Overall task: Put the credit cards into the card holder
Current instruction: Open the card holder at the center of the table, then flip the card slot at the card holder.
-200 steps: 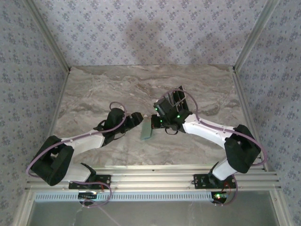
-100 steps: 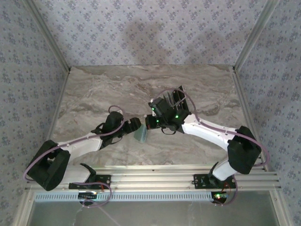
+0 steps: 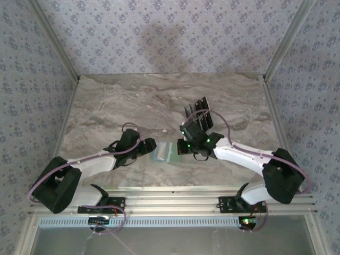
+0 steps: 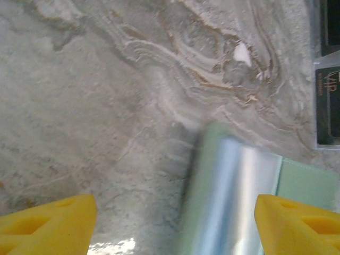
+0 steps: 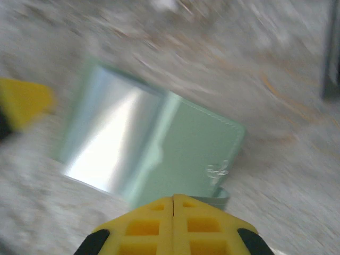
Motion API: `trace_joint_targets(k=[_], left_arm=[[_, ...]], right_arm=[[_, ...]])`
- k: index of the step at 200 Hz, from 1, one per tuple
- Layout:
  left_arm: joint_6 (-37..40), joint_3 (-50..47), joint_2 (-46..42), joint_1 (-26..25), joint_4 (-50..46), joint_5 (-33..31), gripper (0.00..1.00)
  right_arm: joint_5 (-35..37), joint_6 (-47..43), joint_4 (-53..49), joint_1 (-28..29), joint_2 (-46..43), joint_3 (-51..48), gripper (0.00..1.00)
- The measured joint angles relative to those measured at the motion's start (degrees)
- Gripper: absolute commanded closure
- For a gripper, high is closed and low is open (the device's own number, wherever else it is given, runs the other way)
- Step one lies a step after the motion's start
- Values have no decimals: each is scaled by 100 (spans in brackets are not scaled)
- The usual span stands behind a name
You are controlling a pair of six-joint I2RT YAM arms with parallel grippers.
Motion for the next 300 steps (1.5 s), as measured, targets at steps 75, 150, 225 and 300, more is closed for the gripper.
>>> trace_joint_targets(k=[75, 150, 225, 300], left_arm=[[4, -15, 2, -2, -72, -15, 22], [76, 66, -70, -2, -422, -68, 19], [168, 358, -85, -2, -691, -232, 17], [643, 778, 260, -2, -802, -160, 19]], right_arm=[[144, 188, 133, -63, -4, -675, 60], [409, 448, -131, 562, -800, -168, 61], [470, 487, 151, 1073, 560, 682, 67], [382, 492, 868, 369, 1054, -328, 78]])
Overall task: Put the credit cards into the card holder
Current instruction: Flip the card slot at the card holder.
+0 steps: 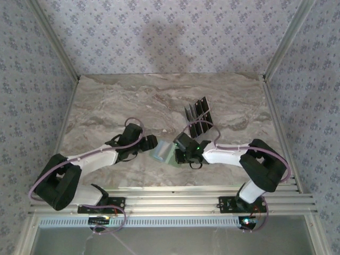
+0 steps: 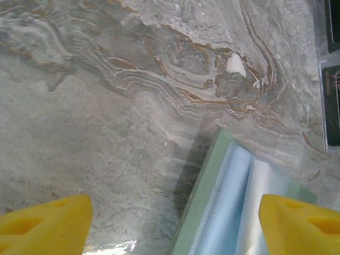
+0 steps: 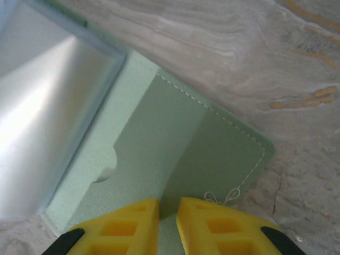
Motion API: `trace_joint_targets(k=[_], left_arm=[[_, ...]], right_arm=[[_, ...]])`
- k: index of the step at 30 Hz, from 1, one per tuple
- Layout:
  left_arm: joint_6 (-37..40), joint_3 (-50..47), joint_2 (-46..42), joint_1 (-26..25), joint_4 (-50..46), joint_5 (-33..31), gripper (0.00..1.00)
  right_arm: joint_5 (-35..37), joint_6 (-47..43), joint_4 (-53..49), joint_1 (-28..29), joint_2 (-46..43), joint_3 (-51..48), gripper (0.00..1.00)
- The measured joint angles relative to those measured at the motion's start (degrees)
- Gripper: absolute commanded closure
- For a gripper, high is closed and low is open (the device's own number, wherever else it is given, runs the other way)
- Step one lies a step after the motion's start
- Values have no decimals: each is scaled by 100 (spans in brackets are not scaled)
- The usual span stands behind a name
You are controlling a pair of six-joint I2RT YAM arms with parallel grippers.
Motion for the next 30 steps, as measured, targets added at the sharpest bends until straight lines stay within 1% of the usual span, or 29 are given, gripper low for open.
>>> trace_joint_targets(k=[6, 11, 15, 25, 30], left_arm=[[271, 142, 415, 17, 96, 245, 26], [339, 142, 811, 190, 396, 586, 33], [310, 142, 916, 334, 544, 841, 38], [199, 142, 1132, 435, 1019, 1231, 41], [92, 142, 1292, 417, 1429, 1563, 44]], right_arm=[[-310, -7, 361, -254, 39, -125, 78], [-566, -26, 404, -391, 37, -149, 78], [-691, -44, 415, -461, 59, -151, 79], [-887, -68, 428, -564, 92, -149, 79], [-931, -68, 433, -590, 107, -149, 80]])
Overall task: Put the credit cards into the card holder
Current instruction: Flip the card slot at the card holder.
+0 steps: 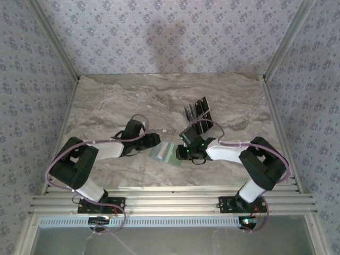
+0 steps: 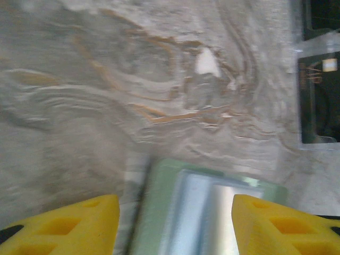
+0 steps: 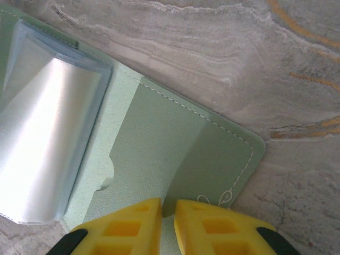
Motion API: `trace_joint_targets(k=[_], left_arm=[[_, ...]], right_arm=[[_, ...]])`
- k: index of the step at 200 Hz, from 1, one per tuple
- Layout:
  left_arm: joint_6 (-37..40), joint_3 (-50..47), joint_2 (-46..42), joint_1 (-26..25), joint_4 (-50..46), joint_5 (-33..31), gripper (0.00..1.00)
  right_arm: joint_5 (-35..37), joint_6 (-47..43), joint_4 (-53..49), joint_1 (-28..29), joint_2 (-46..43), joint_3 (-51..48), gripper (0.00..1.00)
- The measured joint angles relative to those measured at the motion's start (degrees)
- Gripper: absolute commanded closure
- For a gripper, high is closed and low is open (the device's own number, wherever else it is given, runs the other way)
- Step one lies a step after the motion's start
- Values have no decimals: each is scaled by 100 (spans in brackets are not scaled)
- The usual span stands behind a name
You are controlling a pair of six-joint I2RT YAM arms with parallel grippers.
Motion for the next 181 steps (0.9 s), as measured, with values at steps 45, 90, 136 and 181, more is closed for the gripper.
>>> trace_joint_targets(k=[45, 90, 136, 181], left_arm=[[-87, 0, -24, -37, 142, 160, 50], [-146, -2, -323, -42, 142, 186, 65], [-184, -68, -470, -42, 144, 179, 77], [-188, -83, -470, -42, 140, 181, 77]], right_arm=[[-7, 0, 0, -7, 22, 0, 80], [-9, -2, 0, -9, 22, 0, 80], [-17, -4, 2, -11, 48, 0, 80], [-17, -4, 2, -11, 48, 0, 80]])
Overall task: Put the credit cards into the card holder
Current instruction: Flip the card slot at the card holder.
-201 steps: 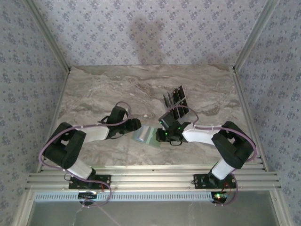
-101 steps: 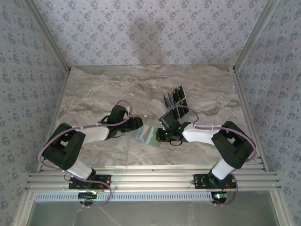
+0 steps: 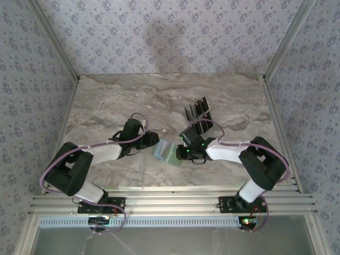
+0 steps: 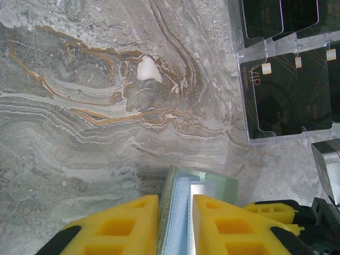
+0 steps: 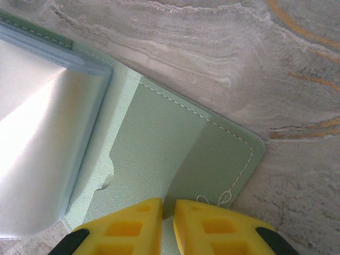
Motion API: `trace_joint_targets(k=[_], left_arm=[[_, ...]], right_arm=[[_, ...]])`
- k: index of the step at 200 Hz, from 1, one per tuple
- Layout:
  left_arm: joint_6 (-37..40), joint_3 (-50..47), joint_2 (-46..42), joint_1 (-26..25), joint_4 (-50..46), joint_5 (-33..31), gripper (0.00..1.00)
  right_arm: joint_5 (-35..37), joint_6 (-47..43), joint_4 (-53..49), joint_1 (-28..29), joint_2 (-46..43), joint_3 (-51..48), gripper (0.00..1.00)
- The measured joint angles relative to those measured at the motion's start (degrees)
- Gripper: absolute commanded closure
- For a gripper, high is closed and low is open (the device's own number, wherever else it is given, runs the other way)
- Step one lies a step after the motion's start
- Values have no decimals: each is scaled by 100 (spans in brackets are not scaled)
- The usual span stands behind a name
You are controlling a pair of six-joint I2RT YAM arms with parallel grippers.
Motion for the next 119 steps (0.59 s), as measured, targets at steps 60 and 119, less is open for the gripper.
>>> trace_joint_targets(k=[60, 119], left_arm=[[17, -42, 138, 0, 76, -17, 90], [-2, -87, 149, 2, 131, -48, 100]], right_arm=[[-24, -22, -2, -15, 7, 4, 80], [-170, -131, -87, -94, 83, 76, 80]])
